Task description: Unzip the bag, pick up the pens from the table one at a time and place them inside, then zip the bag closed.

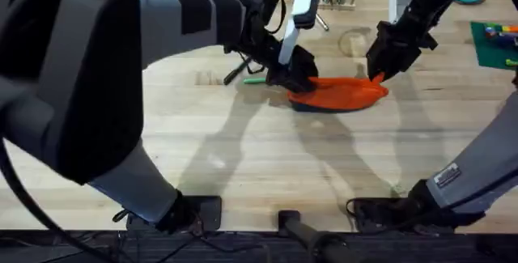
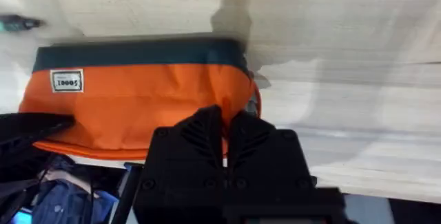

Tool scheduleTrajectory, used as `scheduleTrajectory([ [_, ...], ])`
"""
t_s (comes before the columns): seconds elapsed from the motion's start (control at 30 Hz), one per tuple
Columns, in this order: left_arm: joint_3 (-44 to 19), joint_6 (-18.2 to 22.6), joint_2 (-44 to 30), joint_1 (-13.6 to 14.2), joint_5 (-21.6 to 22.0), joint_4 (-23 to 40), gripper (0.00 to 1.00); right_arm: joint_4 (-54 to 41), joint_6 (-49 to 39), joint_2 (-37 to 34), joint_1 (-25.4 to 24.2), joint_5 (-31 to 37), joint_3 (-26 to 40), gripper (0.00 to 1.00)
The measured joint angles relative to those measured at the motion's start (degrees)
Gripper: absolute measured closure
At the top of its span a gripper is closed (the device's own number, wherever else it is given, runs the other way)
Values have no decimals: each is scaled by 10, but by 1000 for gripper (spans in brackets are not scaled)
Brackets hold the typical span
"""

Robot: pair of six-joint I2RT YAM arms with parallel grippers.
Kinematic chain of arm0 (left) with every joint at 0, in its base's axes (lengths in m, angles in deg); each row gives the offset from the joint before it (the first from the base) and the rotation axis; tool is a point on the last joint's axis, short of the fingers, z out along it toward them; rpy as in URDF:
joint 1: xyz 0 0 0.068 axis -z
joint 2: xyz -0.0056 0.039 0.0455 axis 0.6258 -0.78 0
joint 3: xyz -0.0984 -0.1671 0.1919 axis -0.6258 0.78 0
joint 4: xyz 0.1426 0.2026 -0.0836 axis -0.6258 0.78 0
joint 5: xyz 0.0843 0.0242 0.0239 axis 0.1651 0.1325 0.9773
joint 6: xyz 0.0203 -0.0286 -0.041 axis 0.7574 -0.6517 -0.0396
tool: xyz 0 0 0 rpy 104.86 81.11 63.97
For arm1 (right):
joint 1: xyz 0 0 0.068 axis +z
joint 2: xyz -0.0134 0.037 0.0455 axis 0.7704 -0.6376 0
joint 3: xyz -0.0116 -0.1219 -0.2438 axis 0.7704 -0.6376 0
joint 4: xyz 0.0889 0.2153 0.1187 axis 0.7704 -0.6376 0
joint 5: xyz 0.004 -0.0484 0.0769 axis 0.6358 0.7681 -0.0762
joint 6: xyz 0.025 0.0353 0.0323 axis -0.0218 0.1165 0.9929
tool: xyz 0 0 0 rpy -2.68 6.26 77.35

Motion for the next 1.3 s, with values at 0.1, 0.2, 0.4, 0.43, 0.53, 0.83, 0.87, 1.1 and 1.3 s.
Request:
scheduleTrajectory([
  [0.1, 0, 0, 0, 0, 0, 0, 957, -8, 0, 0, 0, 2, 3, 966],
  [0.2, 0, 0, 0, 0, -2, 0, 957, -24, 0, 0, 0, 6, 18, 966],
  [0.4, 0, 0, 0, 0, -6, -2, 957, -46, 0, 0, 0, 8, 64, 966],
  [0.43, 0, 0, 0, 0, -7, -2, 957, -49, 0, 0, 0, 8, 70, 967],
  [0.53, 0, 0, 0, 0, -7, -3, 958, -59, 0, 0, 0, 8, 87, 966],
  [0.83, 0, 0, 0, 0, -9, -5, 958, -84, 0, 0, 1, 8, 130, 967],
  [0.87, 0, 0, 0, 0, -9, -5, 958, -86, 0, 0, 2, 7, 136, 967],
  [1.1, 0, 0, 0, 0, -9, -7, 958, -102, 0, 0, 4, 6, 176, 967],
  [1.3, 0, 0, 0, 0, -9, -9, 958, -107, 0, 0, 4, 7, 193, 967],
])
